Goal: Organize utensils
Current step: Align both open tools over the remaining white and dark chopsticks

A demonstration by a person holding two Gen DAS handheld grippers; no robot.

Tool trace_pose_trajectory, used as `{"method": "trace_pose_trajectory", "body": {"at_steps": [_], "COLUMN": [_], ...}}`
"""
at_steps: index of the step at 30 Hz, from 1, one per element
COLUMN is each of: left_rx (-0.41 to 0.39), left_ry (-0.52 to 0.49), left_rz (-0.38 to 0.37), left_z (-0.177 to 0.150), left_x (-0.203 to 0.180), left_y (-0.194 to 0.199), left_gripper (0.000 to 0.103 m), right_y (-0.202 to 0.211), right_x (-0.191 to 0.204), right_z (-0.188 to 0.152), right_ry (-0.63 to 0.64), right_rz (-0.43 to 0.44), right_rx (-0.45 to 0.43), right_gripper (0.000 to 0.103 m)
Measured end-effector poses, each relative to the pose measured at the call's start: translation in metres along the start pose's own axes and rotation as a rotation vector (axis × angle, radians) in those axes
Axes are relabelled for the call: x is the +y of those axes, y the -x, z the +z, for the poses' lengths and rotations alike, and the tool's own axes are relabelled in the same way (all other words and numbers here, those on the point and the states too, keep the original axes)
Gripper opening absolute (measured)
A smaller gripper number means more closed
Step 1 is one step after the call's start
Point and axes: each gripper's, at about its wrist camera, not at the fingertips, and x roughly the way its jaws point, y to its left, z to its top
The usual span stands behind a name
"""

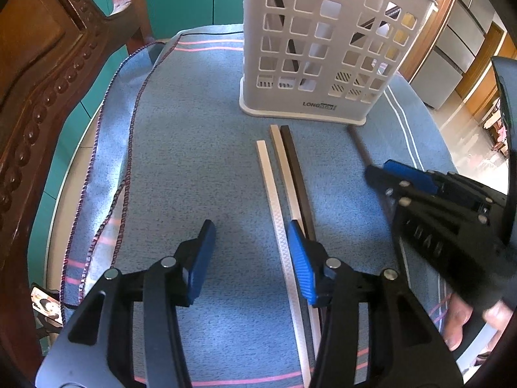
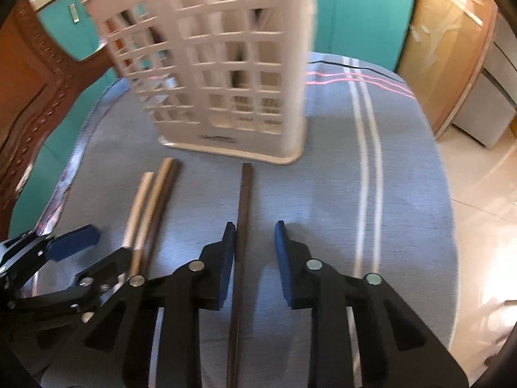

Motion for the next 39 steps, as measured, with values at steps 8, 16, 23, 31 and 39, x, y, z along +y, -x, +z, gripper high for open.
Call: {"method": "trace_pose_trajectory", "body": {"at_steps": [8, 16, 23, 31, 39], "left_rx": [-0.004, -0.014, -0.025, -0.026, -0.035], "left_ry": [-0.015, -0.031, -0.003, -0.008, 0.001], "left_rz": [0.029, 0.053, 0.049, 0.073, 0.095], "left_z": [0.000, 0.001, 0.008, 0.016, 0.020], "left_x": [-0.002, -0.006, 0.005, 0.002, -0.002], "left_y": [-0.001, -0.003, -0.005, -0.010, -0.014], "left_gripper": [0.048, 0.050, 0.050, 0.060, 0.065], "right_y": [0.001, 0.000, 0.001, 0.001, 0.003], "right_x": [-0.019, -0.018, -0.017, -0.006, -0.001], "right_z": [0.003, 0.003, 0.003, 0.000, -0.004], "right_ry": [-0.059, -0.042, -0.045, -0.004, 0.011], "right_rz": [0.018, 0.020, 0.020, 0.005, -0.042], "right_rx": [0.005, -0.001, -0.006, -0.010, -0.021], "right_gripper": [0.025, 0.027, 0.027, 0.032, 0.032]}}
